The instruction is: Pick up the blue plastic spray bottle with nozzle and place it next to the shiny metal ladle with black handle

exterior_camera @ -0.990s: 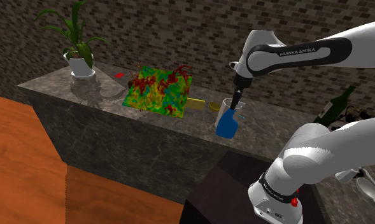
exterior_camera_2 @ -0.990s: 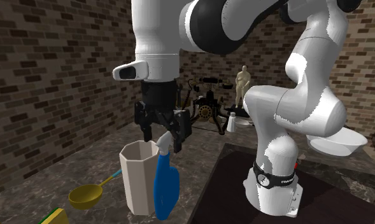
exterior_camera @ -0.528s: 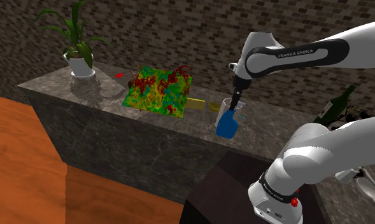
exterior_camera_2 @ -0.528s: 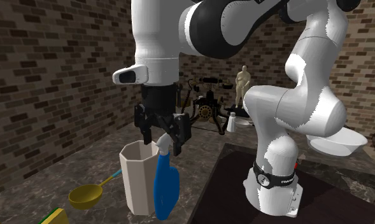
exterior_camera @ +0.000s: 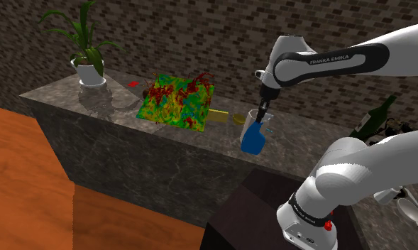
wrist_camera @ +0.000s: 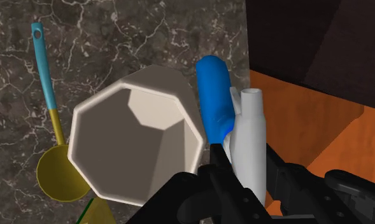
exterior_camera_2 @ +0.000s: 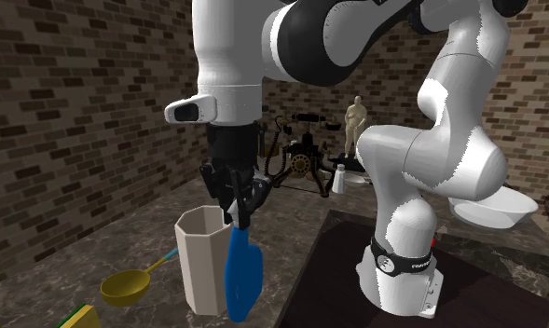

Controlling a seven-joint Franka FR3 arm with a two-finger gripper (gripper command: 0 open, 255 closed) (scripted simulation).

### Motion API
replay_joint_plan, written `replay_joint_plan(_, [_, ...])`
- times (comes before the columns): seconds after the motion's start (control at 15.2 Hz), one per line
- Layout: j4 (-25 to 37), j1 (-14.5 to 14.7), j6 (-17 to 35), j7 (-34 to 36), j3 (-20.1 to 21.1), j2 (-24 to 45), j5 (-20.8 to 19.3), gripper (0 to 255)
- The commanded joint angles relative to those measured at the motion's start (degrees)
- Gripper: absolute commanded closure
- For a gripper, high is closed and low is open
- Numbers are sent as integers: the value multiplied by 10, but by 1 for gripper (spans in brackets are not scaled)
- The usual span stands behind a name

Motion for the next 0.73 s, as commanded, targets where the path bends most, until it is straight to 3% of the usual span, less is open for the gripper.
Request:
replay_joint_plan(0.0, [0, 0, 0, 0, 0, 0, 0, 255])
replay_joint_plan(0.66, [48, 2, -69, -1, 13, -21, 9, 255])
